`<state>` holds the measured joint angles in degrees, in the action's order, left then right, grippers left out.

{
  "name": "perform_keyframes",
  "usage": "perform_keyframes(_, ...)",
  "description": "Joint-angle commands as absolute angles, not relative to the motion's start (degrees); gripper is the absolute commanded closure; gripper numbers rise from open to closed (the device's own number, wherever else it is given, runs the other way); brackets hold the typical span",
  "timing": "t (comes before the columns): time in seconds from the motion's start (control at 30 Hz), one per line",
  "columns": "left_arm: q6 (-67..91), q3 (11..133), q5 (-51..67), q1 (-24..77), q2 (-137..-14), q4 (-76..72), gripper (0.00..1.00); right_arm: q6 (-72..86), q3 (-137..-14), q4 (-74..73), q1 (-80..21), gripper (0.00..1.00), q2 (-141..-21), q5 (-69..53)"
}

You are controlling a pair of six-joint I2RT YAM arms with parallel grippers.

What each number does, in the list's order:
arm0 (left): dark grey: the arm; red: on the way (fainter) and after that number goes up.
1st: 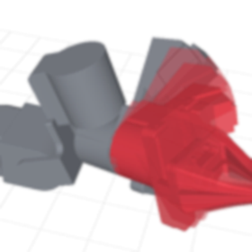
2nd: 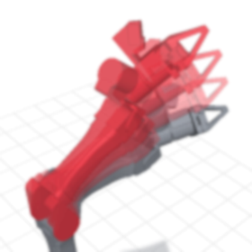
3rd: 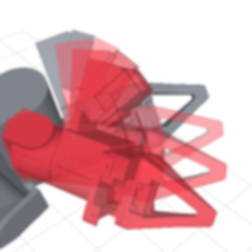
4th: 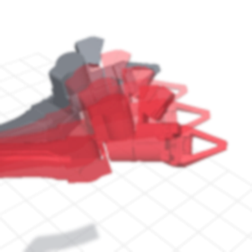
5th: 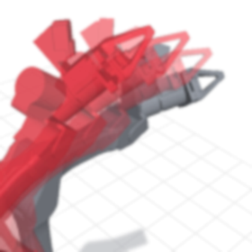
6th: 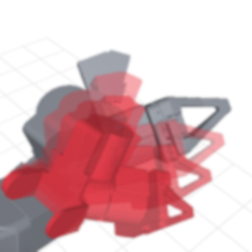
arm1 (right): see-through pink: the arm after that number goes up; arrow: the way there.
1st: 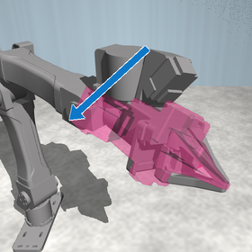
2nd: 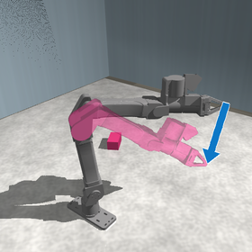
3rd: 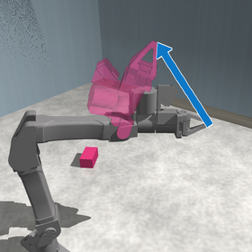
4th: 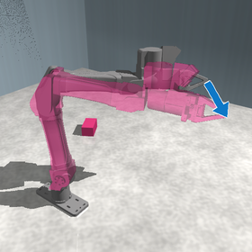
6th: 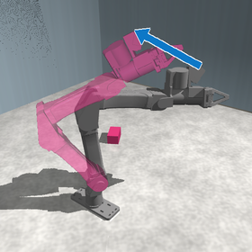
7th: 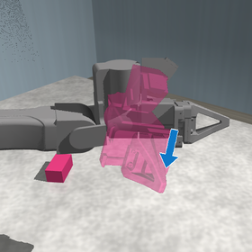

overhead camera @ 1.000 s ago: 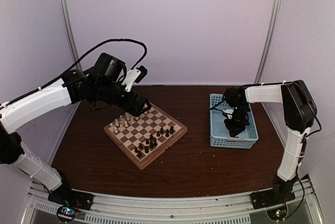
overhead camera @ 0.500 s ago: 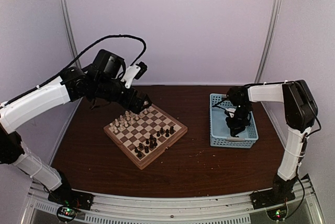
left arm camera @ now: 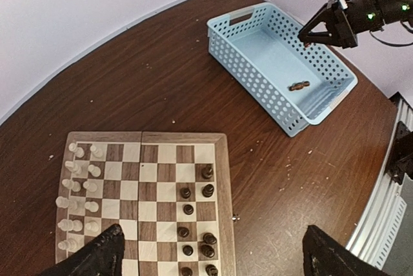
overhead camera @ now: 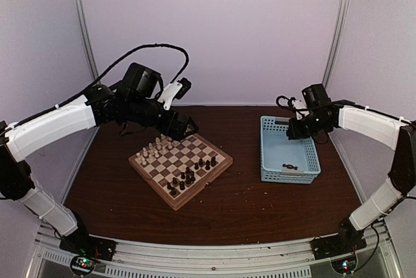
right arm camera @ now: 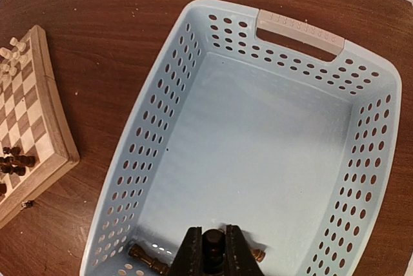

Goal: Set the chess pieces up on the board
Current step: Pick up the chess piece from the storage box.

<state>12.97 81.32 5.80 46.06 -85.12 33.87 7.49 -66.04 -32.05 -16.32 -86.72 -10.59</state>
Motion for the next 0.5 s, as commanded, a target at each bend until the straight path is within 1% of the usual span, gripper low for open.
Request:
perform_keyframes(0.0,14.2,82.03,11.79,45.79,-86.43,26.28,0.05,9.88,-61.77,-21.12,-16.04,0.93,-81.66,-16.37)
perform_keyframes(0.13,14.66,82.24,13.12,45.79,-86.67,23.71,0.06,14.73,-56.32,-9.18,-16.44,0.92,-75.7,-28.06)
perform_keyframes(0.2,15.31,81.53,14.94,45.79,-86.57,21.72,0.08,15.61,-54.27,-4.23,-17.82,0.92,-73.56,-30.65)
perform_keyframes(0.3,17.07,79.78,18.51,45.79,-86.74,18.51,0.12,15.06,-52.63,-0.35,-21.58,0.92,-71.53,-30.2)
perform_keyframes(0.47,20.73,77.27,17.64,45.4,-85.71,17.11,0.12,13.09,-51.57,6.0,-28.34,0.92,-72.05,-27.81)
